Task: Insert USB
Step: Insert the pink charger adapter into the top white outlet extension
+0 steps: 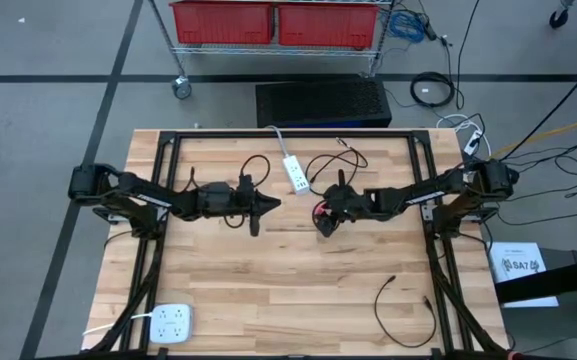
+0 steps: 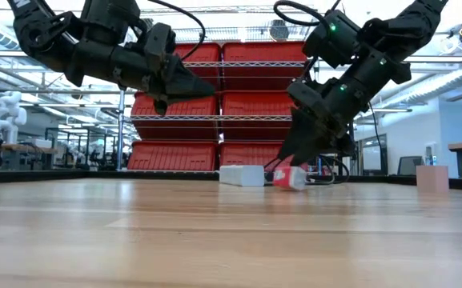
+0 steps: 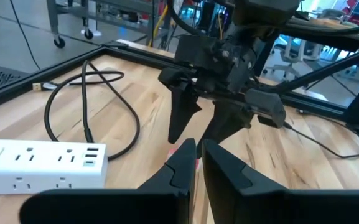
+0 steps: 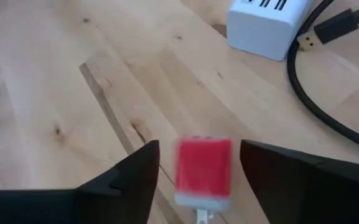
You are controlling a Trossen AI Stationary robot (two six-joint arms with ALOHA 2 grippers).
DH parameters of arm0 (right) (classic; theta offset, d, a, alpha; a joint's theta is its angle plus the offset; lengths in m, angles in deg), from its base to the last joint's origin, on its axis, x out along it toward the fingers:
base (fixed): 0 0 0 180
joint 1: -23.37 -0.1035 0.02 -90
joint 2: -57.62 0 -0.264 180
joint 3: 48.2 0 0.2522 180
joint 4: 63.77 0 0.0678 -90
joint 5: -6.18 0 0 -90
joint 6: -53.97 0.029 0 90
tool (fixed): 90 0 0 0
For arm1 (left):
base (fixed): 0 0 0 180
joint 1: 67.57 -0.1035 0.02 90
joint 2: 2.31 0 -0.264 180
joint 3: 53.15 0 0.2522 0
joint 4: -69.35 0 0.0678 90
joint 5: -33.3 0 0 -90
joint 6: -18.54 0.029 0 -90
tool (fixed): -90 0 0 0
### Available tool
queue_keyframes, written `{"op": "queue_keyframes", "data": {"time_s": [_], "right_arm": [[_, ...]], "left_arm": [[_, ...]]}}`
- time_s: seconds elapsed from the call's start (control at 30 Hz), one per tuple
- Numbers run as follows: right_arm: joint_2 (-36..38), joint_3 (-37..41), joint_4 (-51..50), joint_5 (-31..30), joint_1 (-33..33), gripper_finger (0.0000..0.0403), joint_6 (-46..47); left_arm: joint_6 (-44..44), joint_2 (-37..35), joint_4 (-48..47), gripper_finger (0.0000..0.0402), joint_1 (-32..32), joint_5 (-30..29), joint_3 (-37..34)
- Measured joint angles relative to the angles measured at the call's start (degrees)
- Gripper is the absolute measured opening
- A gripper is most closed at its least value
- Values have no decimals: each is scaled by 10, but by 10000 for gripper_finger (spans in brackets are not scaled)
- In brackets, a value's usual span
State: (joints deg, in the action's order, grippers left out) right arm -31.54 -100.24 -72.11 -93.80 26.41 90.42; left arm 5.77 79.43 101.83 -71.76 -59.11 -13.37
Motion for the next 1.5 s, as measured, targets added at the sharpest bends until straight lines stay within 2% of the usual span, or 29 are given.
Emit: {"op": "queue_keyframes", "data": {"time_s": [0.2, 0.4, 0.5, 0.7, 0.77, 1.13, 1.33, 1.5], "right_arm": [[0, 0, -1, 17, 0, 223, -10], [0, 0, -17, 22, -5, 195, -55], [0, 0, -26, 5, -4, 153, -59], [0, 0, -40, -9, 2, 32, -58], [0, 0, -39, -9, 1, 9, -58], [0, 0, -108, -3, -4, 7, 21], [0, 0, -98, 1, -17, 22, 2], [0, 0, -37, 47, -28, 37, -54]], "left_arm": [[0, 0, -13, 35, 0, 0, 0], [0, 0, -33, 35, 0, 0, 0], [-1, 0, -36, 35, 0, 0, 0], [-1, 0, -35, 35, 0, 0, 0], [-1, 0, -35, 35, 0, 0, 0], [-2, 0, -37, 35, 0, 0, 0], [-2, 0, -39, 35, 0, 0, 0], [0, 0, -43, 35, 0, 0, 0]]}}
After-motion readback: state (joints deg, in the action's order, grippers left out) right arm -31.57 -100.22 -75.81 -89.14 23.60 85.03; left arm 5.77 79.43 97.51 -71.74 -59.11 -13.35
